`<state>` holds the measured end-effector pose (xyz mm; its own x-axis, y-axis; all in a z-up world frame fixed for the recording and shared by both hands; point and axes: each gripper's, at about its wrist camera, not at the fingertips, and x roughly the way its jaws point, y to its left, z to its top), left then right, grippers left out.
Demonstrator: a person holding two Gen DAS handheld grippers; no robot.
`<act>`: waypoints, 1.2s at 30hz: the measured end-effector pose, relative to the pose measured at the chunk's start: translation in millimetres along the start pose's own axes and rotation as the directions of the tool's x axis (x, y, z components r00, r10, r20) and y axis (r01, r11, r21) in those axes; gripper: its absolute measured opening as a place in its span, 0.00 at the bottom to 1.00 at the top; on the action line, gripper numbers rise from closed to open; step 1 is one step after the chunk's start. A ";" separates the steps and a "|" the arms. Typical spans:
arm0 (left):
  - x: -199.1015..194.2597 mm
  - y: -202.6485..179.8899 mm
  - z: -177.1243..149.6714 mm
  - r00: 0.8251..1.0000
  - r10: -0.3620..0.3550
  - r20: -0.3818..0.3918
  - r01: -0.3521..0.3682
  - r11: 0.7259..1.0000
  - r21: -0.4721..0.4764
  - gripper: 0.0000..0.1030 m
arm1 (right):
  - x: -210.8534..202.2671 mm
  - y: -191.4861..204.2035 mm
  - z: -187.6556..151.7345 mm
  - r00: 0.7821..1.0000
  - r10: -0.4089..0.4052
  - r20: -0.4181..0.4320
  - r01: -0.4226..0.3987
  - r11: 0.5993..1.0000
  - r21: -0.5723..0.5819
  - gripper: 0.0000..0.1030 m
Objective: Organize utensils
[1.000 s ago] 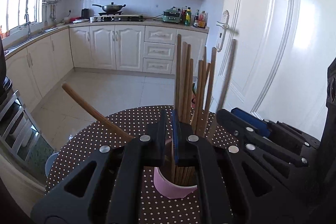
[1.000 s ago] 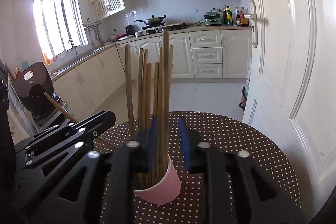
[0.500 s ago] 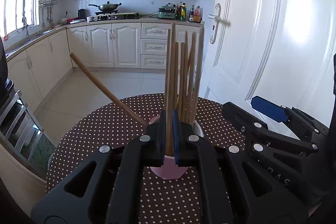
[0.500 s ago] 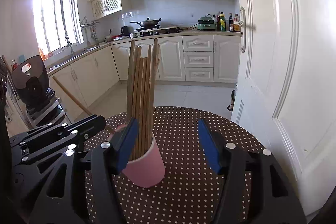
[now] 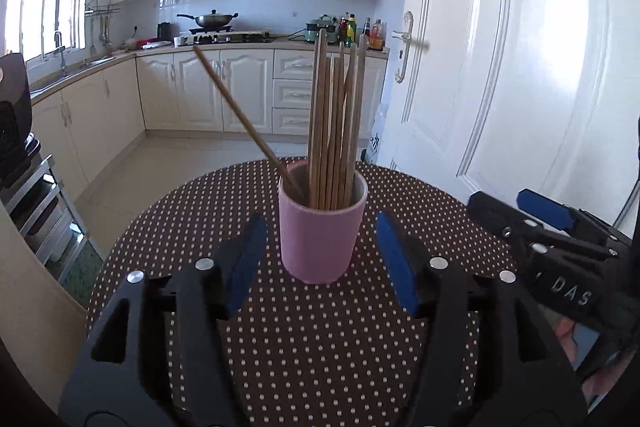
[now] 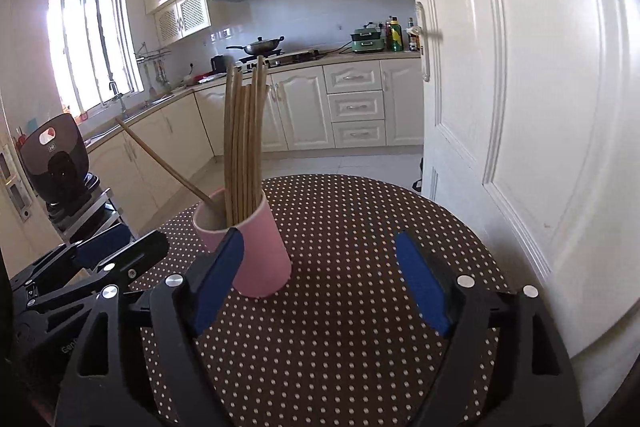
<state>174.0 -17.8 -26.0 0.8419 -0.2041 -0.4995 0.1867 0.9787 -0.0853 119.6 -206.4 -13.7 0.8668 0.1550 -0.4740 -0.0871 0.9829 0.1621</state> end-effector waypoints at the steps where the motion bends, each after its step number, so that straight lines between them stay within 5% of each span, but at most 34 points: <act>1: -2.4 -0.1 -3.4 1.000 0.007 0.000 -0.007 1.000 0.000 0.64 | -3.1 -2.0 -3.6 1.000 -0.003 -0.002 0.003 1.000 0.007 0.75; 18: -52.9 -3.7 -45.1 0.996 0.081 0.032 -0.081 0.997 -0.004 0.83 | -63.0 -9.9 -38.3 0.999 0.021 0.029 -0.022 0.999 0.034 0.89; 36: -127.7 -8.2 -42.9 0.975 0.091 0.201 -0.091 0.996 -0.011 0.90 | -103.4 22.8 -44.5 0.988 0.071 0.134 -0.062 0.996 -0.070 0.92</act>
<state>43.2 1.1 1.5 0.9398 -0.1144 -0.3220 0.1040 0.9934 -0.0494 6.1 -195.6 0.5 0.9164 0.2096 -0.3411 -0.1749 0.9760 0.1299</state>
